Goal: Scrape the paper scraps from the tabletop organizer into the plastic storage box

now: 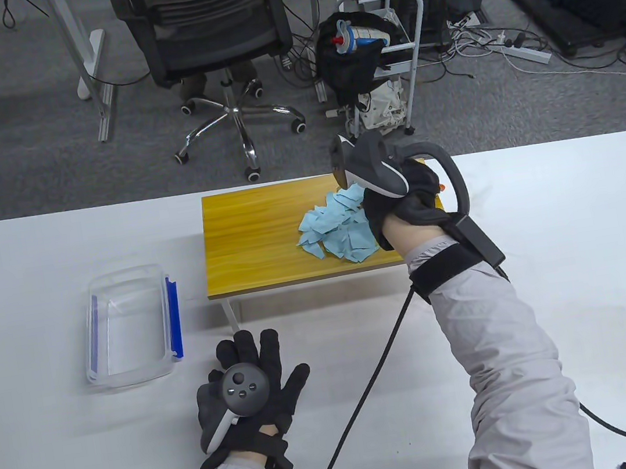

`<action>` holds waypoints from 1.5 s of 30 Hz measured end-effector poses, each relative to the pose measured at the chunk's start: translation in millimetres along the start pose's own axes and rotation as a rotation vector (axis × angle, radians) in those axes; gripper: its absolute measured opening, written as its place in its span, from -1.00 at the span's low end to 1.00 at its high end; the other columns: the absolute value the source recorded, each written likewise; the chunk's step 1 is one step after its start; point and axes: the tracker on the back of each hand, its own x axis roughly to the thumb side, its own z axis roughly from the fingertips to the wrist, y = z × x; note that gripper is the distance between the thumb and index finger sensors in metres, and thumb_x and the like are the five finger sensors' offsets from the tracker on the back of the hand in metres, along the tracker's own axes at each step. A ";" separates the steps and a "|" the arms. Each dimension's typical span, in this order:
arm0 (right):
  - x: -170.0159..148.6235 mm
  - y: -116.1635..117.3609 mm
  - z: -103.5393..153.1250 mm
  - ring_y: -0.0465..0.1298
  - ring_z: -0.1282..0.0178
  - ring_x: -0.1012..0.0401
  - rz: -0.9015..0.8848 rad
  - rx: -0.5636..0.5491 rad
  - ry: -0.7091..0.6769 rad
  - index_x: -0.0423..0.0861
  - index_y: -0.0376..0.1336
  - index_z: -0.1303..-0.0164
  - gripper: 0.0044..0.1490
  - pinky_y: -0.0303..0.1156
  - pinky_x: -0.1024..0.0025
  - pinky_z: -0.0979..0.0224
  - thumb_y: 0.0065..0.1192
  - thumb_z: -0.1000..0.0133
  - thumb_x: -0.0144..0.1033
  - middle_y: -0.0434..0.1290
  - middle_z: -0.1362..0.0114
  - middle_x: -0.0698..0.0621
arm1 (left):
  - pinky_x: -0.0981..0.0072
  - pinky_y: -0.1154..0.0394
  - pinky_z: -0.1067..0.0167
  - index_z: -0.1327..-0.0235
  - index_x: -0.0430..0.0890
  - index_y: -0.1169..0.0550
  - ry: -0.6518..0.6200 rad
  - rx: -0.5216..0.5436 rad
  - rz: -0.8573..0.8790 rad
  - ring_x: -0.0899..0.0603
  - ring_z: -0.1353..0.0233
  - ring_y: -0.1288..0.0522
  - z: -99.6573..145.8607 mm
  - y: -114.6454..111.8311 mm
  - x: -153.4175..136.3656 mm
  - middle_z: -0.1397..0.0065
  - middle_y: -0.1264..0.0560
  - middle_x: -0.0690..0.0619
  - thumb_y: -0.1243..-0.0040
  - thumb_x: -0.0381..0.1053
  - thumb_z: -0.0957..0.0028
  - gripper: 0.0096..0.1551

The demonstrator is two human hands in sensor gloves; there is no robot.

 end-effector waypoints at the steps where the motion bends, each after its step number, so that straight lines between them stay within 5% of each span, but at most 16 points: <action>1: -2.0 -4.9 2.5 0.69 0.55 0.09 -0.022 -0.021 -0.017 -0.11 0.26 -0.42 -0.26 0.61 0.35 0.55 0.42 -0.01 -0.24 0.53 -0.21 -0.43 | -0.64 0.37 -0.31 -0.66 0.13 0.20 0.000 0.000 0.000 -0.47 -0.60 0.52 0.0 0.0 0.0 -0.69 0.44 -0.18 0.13 0.53 -0.19 0.00; 8: 4.5 -27.0 16.1 0.68 0.14 -0.10 -0.190 -0.120 -0.322 -0.13 0.22 -0.44 -0.14 0.61 0.02 0.10 0.56 0.08 -0.35 0.49 -0.29 -0.36 | -0.64 0.37 -0.31 -0.66 0.13 0.20 0.002 -0.009 -0.009 -0.48 -0.60 0.52 0.2 -0.9 0.5 -0.69 0.45 -0.18 0.13 0.53 -0.19 0.00; 14: 30.5 -14.4 13.0 0.55 -0.17 -0.12 -0.237 -0.043 -0.603 0.01 0.30 -0.35 -0.17 0.39 -0.28 -0.27 0.61 0.17 -0.47 0.47 -0.34 -0.14 | -0.64 0.37 -0.31 -0.66 0.13 0.20 0.009 -0.010 -0.009 -0.48 -0.60 0.52 0.4 -0.9 0.1 -0.69 0.44 -0.18 0.13 0.53 -0.19 0.00; 19: 48.0 4.3 2.1 0.51 -0.24 -0.07 -0.202 -0.034 -0.710 0.07 0.34 -0.29 -0.22 0.29 -0.37 -0.36 0.61 0.18 -0.49 0.45 -0.35 -0.04 | -0.64 0.37 -0.31 -0.66 0.13 0.19 0.014 -0.012 -0.006 -0.48 -0.60 0.52 0.2 -1.1 0.0 -0.69 0.44 -0.19 0.13 0.53 -0.20 0.00; 25: 45.6 17.6 -14.2 0.51 -0.29 -0.11 -0.040 0.048 -0.548 0.08 0.32 -0.30 -0.23 0.28 -0.41 -0.39 0.58 0.12 -0.60 0.45 -0.39 -0.06 | -0.64 0.37 -0.31 -0.66 0.13 0.20 0.017 -0.014 -0.005 -0.48 -0.60 0.52 -0.3 -0.8 -0.1 -0.69 0.44 -0.18 0.13 0.53 -0.19 0.00; 42: 25.5 15.6 -23.8 0.39 -0.46 -0.08 0.112 -0.099 -0.447 0.13 0.36 -0.21 -0.29 0.11 -0.36 -0.57 0.53 0.09 -0.70 0.42 -0.41 0.03 | -0.64 0.37 -0.31 -0.66 0.13 0.20 0.021 -0.017 -0.003 -0.48 -0.60 0.52 -0.8 -0.5 -0.7 -0.69 0.44 -0.18 0.13 0.53 -0.19 0.00; 45: 20.6 10.2 -25.5 0.41 -0.43 -0.09 0.022 -0.122 -0.427 0.12 0.36 -0.21 -0.29 0.15 -0.36 -0.54 0.53 0.10 -0.68 0.43 -0.39 0.02 | -0.63 0.37 -0.31 -0.66 0.13 0.20 0.021 -0.015 -0.003 -0.48 -0.60 0.52 -0.8 -0.3 -0.8 -0.69 0.44 -0.18 0.13 0.53 -0.20 0.00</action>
